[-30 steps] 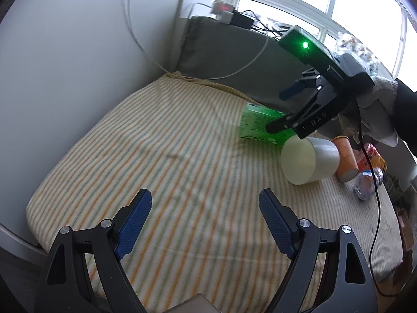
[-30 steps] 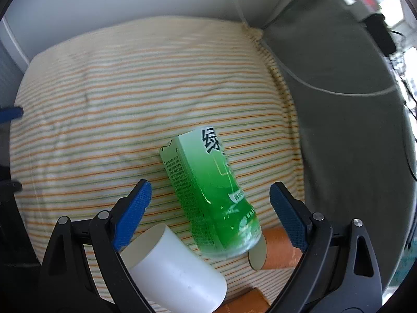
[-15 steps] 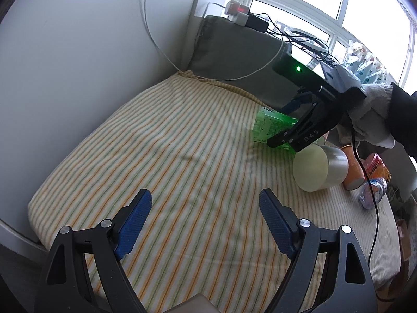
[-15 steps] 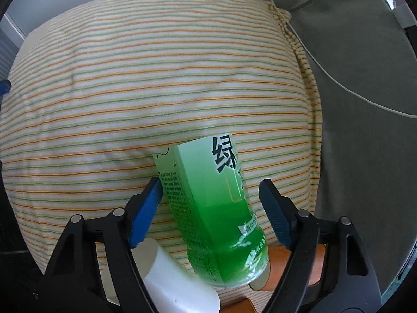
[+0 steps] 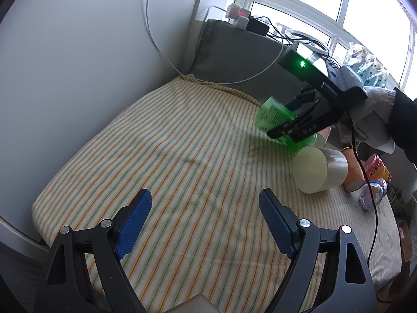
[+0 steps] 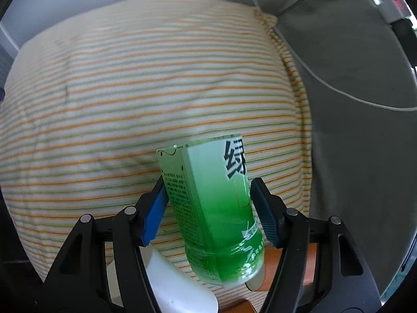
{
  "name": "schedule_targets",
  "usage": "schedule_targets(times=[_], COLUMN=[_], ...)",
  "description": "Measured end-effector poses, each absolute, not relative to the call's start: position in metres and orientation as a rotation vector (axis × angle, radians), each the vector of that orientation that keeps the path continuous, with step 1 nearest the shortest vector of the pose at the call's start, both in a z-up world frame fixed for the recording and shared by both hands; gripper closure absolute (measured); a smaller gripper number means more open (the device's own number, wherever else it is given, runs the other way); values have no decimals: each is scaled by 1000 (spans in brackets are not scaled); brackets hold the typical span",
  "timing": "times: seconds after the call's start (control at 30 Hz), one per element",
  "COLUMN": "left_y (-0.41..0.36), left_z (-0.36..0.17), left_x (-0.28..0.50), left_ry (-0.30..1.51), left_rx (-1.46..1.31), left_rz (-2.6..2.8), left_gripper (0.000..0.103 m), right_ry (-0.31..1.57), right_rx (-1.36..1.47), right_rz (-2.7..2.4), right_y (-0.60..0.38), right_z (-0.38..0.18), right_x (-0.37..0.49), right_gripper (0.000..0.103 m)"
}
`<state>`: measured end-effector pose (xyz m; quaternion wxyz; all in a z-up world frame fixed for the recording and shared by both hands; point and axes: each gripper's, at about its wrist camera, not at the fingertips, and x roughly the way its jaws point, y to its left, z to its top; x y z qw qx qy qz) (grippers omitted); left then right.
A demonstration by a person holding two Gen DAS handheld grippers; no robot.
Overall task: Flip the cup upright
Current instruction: 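Lift the green bottle with the right tool and rotate it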
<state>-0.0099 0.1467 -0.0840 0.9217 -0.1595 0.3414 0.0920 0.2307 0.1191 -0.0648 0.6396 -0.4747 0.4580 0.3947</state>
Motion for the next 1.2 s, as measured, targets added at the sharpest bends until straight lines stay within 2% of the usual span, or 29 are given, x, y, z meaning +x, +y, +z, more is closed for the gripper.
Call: schedule_targets(times=[0.43,0.73,1.03,1.2], left_y=[133,116,90,79], left_z=[-71,-55,-43,-43], left_x=[-20,-33,-36,-33], left_ry=[671,634,617,649], left_rx=[-297,-247,-185,-216], left_rz=[187,154,95,-6], left_gripper=[18,18,18,18], right_ry=[875,812,879,975], right_rx=[-817,-586,-264,-16], right_rz=[912,927,909,894], right_y=[102,46,-46,-97], right_z=[12,64,79,65], right_x=[220,179,135,119], right_gripper=[39,39,39,39])
